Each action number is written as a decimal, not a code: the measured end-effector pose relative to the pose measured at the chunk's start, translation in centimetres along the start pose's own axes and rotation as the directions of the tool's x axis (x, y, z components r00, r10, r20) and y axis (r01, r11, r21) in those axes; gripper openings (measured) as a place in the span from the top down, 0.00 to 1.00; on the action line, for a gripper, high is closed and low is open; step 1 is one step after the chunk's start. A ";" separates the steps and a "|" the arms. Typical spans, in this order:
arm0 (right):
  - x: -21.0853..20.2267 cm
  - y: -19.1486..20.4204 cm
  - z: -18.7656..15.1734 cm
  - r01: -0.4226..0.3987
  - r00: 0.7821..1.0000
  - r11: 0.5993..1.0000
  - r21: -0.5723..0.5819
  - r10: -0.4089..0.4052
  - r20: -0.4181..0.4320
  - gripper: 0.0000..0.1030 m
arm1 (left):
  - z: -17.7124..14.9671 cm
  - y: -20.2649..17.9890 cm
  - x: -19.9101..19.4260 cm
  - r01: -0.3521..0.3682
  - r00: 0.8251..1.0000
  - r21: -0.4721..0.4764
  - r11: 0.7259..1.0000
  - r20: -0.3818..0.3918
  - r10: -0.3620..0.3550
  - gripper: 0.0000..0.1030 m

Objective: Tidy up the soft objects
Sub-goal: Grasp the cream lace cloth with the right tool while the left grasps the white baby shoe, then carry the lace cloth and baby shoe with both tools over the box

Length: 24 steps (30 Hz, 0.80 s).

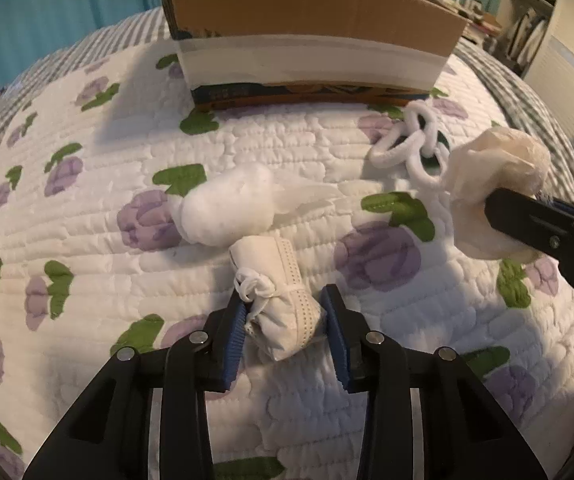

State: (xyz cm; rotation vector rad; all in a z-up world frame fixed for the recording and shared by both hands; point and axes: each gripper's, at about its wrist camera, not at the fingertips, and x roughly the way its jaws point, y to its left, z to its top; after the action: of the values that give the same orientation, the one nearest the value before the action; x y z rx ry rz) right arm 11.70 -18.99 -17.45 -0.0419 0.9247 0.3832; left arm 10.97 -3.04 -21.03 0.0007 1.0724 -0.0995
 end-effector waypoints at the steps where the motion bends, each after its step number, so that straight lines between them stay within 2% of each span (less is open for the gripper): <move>1: -0.3 0.1 0.0 -0.005 1.000 1.000 0.002 0.005 0.004 0.84 | -0.1 -0.1 -0.4 -0.001 1.000 0.002 1.000 0.004 0.001 0.65; 7: -2.9 0.9 0.1 -0.031 0.998 1.000 0.005 0.030 0.052 0.84 | -0.2 0.0 -4.8 0.009 0.997 0.006 1.000 0.083 -0.009 0.65; 11: -5.5 1.4 0.3 -0.039 0.995 0.999 0.002 0.039 0.094 0.84 | -0.1 0.0 -8.7 0.031 0.987 0.008 0.999 0.160 -0.032 0.65; 17: -10.2 2.1 1.3 -0.033 0.982 0.999 -0.013 0.035 0.184 0.84 | 0.7 -1.3 -13.7 0.047 0.963 0.039 0.998 0.263 -0.055 0.65; 24: -14.9 2.8 4.0 -0.007 0.958 0.998 -0.068 0.026 0.285 0.84 | 3.1 -1.5 -18.5 0.043 0.925 0.065 0.997 0.376 -0.064 0.65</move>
State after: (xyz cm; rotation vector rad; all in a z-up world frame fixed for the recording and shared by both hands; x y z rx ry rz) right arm 5.83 -20.15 -2.99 -0.0381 0.6270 0.4233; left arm 4.77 -3.18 -3.21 0.0027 0.6826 -0.1718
